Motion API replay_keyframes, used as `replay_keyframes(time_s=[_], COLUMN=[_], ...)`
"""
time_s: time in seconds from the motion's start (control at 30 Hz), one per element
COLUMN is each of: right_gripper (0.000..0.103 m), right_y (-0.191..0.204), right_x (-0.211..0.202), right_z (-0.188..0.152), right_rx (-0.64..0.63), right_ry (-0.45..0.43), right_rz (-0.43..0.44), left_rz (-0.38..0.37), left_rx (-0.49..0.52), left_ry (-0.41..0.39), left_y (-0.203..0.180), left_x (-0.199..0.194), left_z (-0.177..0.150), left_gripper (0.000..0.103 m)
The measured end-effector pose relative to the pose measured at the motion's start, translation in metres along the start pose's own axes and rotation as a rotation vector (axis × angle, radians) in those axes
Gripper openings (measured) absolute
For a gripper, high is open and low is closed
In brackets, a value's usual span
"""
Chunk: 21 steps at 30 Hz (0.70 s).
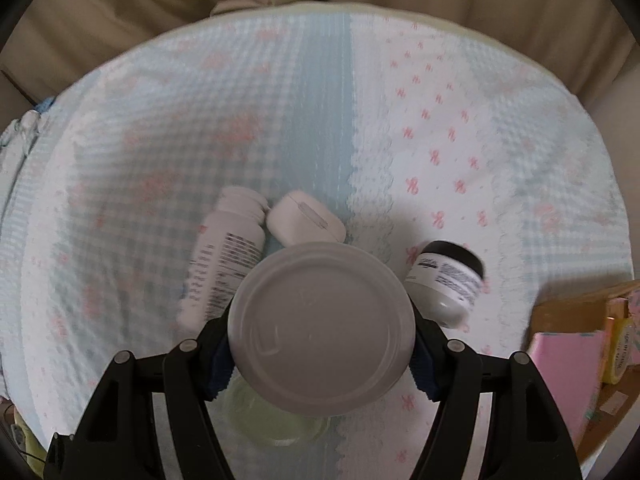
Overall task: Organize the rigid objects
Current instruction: 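Grasp the red round lid with the left tool while the right tool grasps the white-lidded green jar, then carry the red lid with the left tool while the right tool carries the green jar to the cardboard box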
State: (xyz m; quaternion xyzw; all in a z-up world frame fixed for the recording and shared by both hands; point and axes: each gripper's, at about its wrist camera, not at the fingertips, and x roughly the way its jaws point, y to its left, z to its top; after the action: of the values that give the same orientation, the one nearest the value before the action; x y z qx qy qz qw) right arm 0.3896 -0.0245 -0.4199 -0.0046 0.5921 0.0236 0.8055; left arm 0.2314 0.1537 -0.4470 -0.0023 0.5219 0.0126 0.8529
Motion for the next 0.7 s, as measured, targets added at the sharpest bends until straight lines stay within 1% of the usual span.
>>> replay_keyframes(time_s=[0.13, 0.27, 0.33, 0.4, 0.47, 0.57, 0.7], right_gripper=[0.067, 0.067, 0.067, 0.067, 0.067, 0.067, 0.067], right_y=[0.003, -0.001, -0.008, -0.013, -0.022, -0.040, -0.067], right_x=[-0.050, -0.105, -0.128, -0.156, -0.184, -0.216, -0.250], right_z=[-0.003, -0.010, -0.010, -0.014, -0.017, -0.022, -0.029], right_rx=[-0.006, 0.017, 0.022, 0.015, 0.011, 0.020, 0.035], right_ry=[-0.040, -0.060, -0.070, -0.082, -0.107, -0.135, -0.165], right_rz=[0.014, 0.043, 0.056, 0.055, 0.056, 0.060, 0.068], left_rz=[-0.009, -0.056, -0.069, -0.081, -0.090, -0.101, -0.118], left_rx=[0.003, 0.014, 0.033, 0.058, 0.081, 0.117, 0.149], left_ry=[-0.030, -0.030, -0.036, -0.060, -0.082, -0.118, -0.151], left_y=[0.003, 0.002, -0.003, -0.008, -0.016, -0.036, -0.064], left_x=[-0.037, -0.077, -0.096, -0.120, -0.138, -0.167, -0.193], left_z=[0.013, 0.035, 0.046, 0.055, 0.064, 0.079, 0.094], left_gripper=[0.050, 0.050, 0.050, 0.050, 0.050, 0.050, 0.050])
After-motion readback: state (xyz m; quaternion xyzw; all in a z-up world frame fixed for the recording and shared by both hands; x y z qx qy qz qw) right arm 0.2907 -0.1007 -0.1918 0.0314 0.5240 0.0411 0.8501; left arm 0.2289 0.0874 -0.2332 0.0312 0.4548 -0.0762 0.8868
